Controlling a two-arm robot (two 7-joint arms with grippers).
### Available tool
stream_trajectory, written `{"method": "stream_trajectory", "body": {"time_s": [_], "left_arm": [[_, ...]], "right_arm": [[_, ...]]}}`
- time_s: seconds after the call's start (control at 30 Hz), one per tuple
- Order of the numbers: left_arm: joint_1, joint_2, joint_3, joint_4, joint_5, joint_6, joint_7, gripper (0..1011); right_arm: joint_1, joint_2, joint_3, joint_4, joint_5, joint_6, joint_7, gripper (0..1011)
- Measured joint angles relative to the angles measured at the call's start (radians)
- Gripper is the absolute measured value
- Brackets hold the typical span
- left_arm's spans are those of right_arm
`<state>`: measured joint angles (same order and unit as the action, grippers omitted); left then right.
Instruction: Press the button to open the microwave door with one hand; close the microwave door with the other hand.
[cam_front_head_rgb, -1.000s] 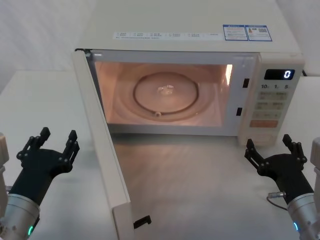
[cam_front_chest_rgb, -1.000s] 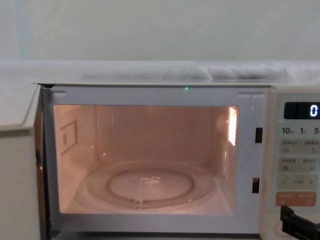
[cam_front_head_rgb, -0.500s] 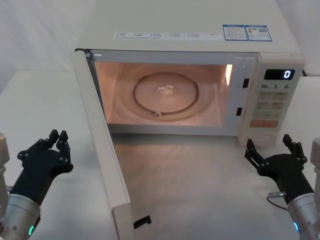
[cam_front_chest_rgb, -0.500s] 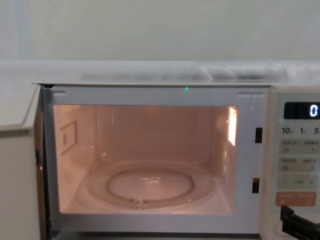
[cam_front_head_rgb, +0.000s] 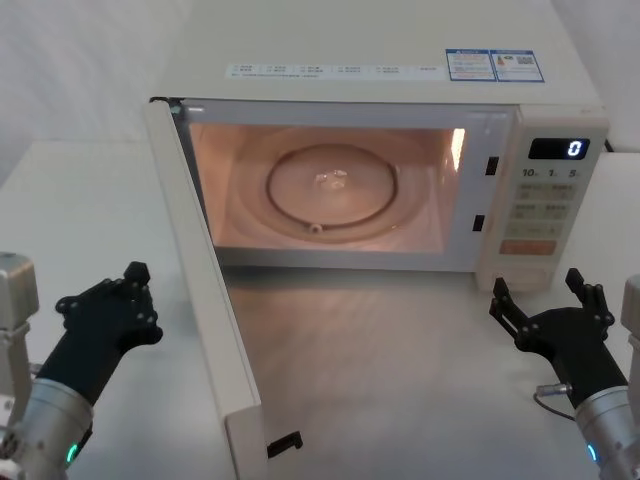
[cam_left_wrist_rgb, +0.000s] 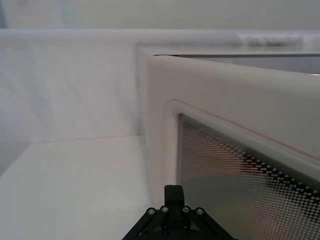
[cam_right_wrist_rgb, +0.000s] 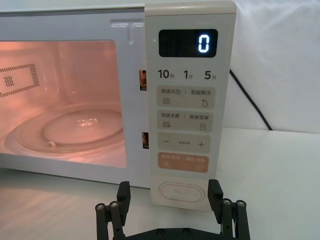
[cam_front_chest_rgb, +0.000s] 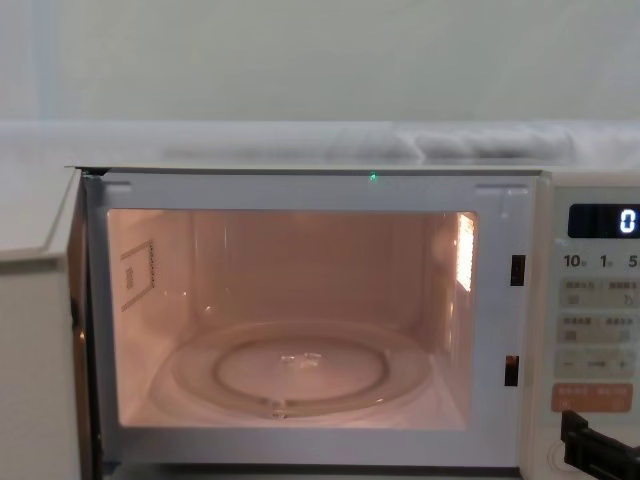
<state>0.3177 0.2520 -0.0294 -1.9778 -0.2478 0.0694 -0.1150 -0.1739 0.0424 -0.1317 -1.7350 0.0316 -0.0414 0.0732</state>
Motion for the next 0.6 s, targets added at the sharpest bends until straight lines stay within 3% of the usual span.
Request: {"method": "stream_trajectory", "body": {"time_s": [0.17,0.6], "left_arm": [[-0.034,0.045,-0.024,-0.035,-0.055,0.069,-0.073,0],[-0.114,0.176,-0.089,-0.077,-0.232,0.152,-0.227,0]], "right_arm": [[0.000,0.000,0.000,0.000,0.000,0.000,0.000,1002],[0.000,0.000,0.000,0.000,0.000,0.000,0.000,1002]]}}
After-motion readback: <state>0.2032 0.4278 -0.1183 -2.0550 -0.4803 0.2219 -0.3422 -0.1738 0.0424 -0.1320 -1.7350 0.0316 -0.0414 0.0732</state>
